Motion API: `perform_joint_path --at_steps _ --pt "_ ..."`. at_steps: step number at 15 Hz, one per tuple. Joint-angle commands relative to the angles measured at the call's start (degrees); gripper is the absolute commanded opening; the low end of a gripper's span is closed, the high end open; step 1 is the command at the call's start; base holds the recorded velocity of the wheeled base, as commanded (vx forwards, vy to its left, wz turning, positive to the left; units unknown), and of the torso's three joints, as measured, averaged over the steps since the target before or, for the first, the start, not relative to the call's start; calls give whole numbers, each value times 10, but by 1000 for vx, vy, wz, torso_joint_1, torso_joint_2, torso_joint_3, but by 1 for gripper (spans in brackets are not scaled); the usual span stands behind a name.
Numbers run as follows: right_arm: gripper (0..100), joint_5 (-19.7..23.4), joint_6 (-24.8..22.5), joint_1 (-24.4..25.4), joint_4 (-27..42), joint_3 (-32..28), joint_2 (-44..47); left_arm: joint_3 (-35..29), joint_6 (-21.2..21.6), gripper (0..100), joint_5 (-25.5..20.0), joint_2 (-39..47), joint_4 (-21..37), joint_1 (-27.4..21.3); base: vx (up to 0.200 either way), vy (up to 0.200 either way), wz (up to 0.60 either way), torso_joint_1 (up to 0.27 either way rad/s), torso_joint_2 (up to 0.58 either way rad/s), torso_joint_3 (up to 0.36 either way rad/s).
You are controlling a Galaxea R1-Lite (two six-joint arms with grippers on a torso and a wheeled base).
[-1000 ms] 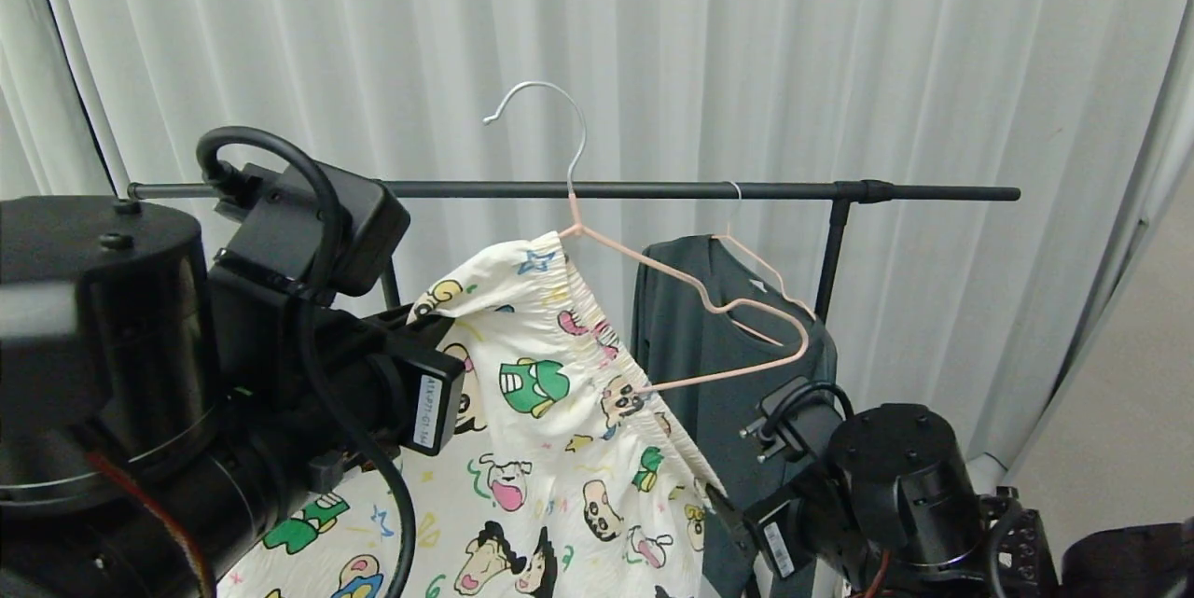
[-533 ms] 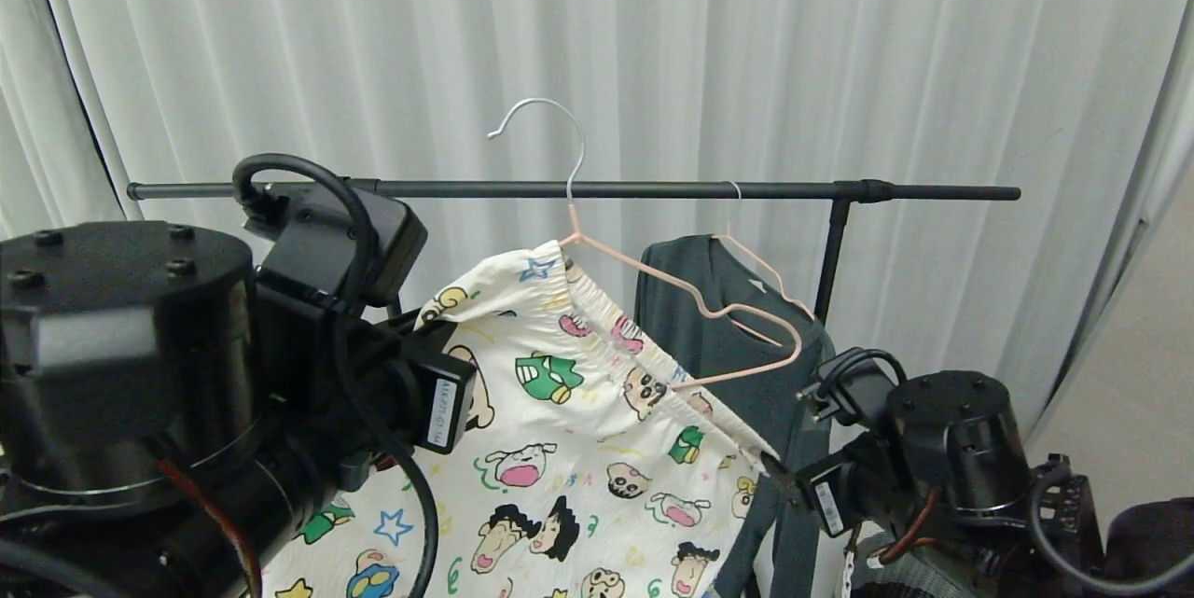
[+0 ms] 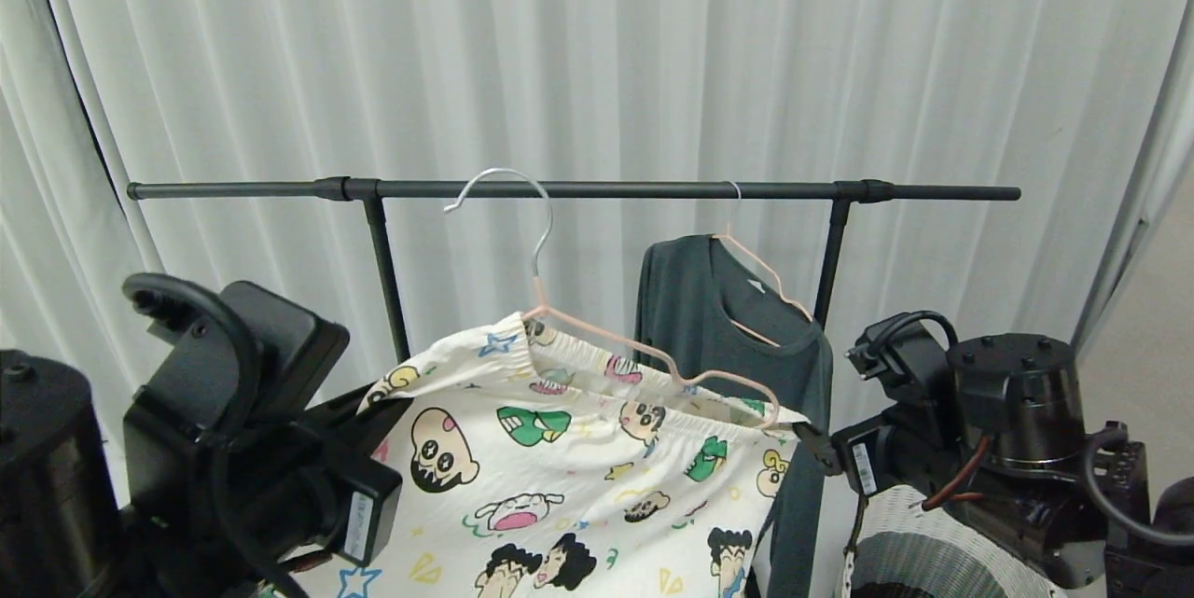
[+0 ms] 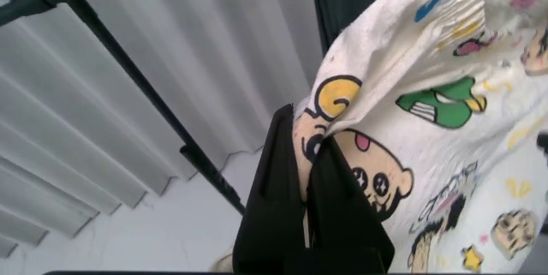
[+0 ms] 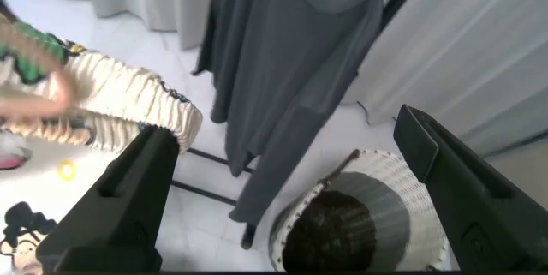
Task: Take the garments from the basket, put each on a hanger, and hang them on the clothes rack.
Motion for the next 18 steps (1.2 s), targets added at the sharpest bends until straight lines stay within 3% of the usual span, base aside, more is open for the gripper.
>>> perform_joint_path --at_steps 1,7,10,12,14,18 --pt "100 8 0 -2 1 1 -20 35 10 0 -15 -36 1 -4 0 0 0 0 0 0" --pt "100 30 -2 1 49 -15 -67 80 26 0 -25 -41 -27 -3 0 0 0 0 0 0" --pt "100 63 2 51 176 -80 -119 106 60 0 -23 -25 -29 25 0 0 0 0 0 0" --pt "100 120 2 112 247 -98 -154 103 58 0 -26 -12 -45 29 0 0 0 0 0 0" --pt "100 131 2 135 248 -100 -152 110 48 0 -43 -12 -77 25 0 0 0 0 0 0" --pt "100 194 2 137 260 -124 -145 111 31 0 -63 -17 -99 3 0 0 0 0 0 0"
